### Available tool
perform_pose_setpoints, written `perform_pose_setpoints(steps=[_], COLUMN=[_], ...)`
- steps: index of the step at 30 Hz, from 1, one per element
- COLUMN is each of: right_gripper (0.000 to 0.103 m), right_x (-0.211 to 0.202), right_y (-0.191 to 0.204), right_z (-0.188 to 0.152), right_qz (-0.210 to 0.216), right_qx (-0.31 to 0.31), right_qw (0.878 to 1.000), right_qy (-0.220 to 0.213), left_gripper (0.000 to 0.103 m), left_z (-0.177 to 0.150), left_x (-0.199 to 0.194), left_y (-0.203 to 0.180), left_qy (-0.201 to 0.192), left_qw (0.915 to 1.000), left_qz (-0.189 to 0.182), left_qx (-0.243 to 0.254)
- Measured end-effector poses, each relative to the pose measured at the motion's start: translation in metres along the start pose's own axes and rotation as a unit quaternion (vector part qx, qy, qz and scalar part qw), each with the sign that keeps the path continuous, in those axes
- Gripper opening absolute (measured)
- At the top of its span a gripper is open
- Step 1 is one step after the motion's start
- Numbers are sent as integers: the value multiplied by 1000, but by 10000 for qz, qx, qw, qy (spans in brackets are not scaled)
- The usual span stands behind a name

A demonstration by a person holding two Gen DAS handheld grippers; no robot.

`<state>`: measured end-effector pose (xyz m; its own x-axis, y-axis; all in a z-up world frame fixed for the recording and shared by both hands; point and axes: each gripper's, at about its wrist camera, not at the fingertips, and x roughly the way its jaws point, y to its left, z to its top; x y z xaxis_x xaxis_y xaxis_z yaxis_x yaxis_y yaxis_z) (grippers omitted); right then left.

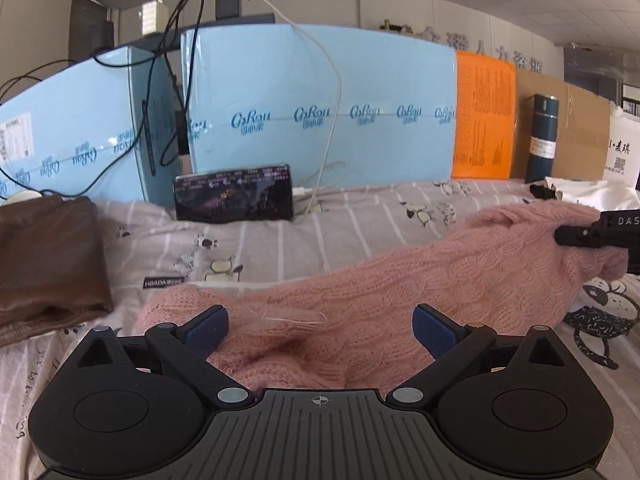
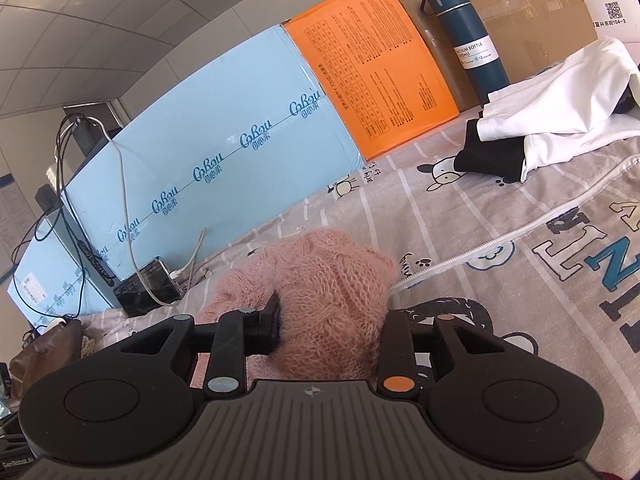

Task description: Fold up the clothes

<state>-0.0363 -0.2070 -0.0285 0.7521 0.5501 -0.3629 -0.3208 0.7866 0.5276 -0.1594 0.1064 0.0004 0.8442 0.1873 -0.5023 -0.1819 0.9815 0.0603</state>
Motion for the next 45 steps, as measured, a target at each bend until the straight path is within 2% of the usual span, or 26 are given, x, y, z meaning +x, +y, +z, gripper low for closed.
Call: perform_pose_setpoints(steps=[2, 6, 8, 10, 11, 13, 14, 18, 20, 22, 25, 29, 32, 34, 36, 39, 42, 44, 45], right_gripper=[29, 29, 29, 29, 29, 29, 29, 29, 28, 28, 28, 28, 28, 30, 32, 43, 57, 66, 67], right_x=[0, 0, 0, 0, 0, 0, 0, 0, 0, 0, 0, -2, -4, -6, -7, -10, -17, -24, -28], right_y=[0, 0, -1, -1, -1, -1, -1, -1, -1, -1, -2, -1, -1, -1, -2, -2, -2, -5, -8], right_z=[0, 0, -1, -1, -1, -1, -1, -1, -1, -1, 0, 1, 1, 2, 2, 3, 5, 7, 10], right_qz=[1, 16, 16, 14, 14, 14, 13, -5, -13, -22, -29, -11, -7, -104, -242, -534, -942, -1319, -1528], right_qx=[13, 35, 41, 52, 57, 58, 59, 57, 57, 57, 47, 23, 0, -34, -81, -367, -951, -1348, -1497], right_qw=[10000, 10000, 10000, 10000, 10000, 10000, 10000, 10000, 10000, 10000, 10000, 10000, 10000, 9999, 9997, 9979, 9909, 9814, 9757], right_qy=[15, 23, 24, 28, 30, 32, 32, 26, 22, 20, 19, -21, -76, -82, -69, -47, -156, -360, -470], left_gripper=[100, 97, 83, 46, 40, 27, 26, 26, 26, 26, 29, 30, 44, 59, 66, 77, 81, 85, 87], left_z=[-6, -14, -15, -13, -11, -9, -8, -2, -1, -4, -12, -21, -24, -25, -25, -25, -26, -25, -25], left_x=[9, 12, 12, 10, 10, 6, 3, -13, -16, -15, -10, -3, 4, 6, 0, -11, -21, -28, -31], left_y=[-1, 4, 9, 20, 26, 45, 51, 72, 81, 97, 121, 133, 136, 139, 144, 151, 159, 155, 153], left_qy=[205, 253, 252, 199, 170, 67, -31, -456, -534, -439, -183, 33, 160, 201, 115, -30, -175, -345, -433], left_qw=[9997, 9994, 9990, 9986, 9983, 9965, 9957, 9908, 9870, 9816, 9757, 9781, 9778, 9741, 9711, 9661, 9605, 9635, 9651], left_qz=[91, 210, 320, 357, 369, 125, 197, 650, 1094, 1450, 1721, 1769, 1907, 2142, 2288, 2494, 2698, 2578, 2506], left_qx=[33, -69, -159, -326, -413, -826, -903, -1092, -1051, -1165, -1344, -1099, -855, -693, -673, -663, -652, -639, -632])
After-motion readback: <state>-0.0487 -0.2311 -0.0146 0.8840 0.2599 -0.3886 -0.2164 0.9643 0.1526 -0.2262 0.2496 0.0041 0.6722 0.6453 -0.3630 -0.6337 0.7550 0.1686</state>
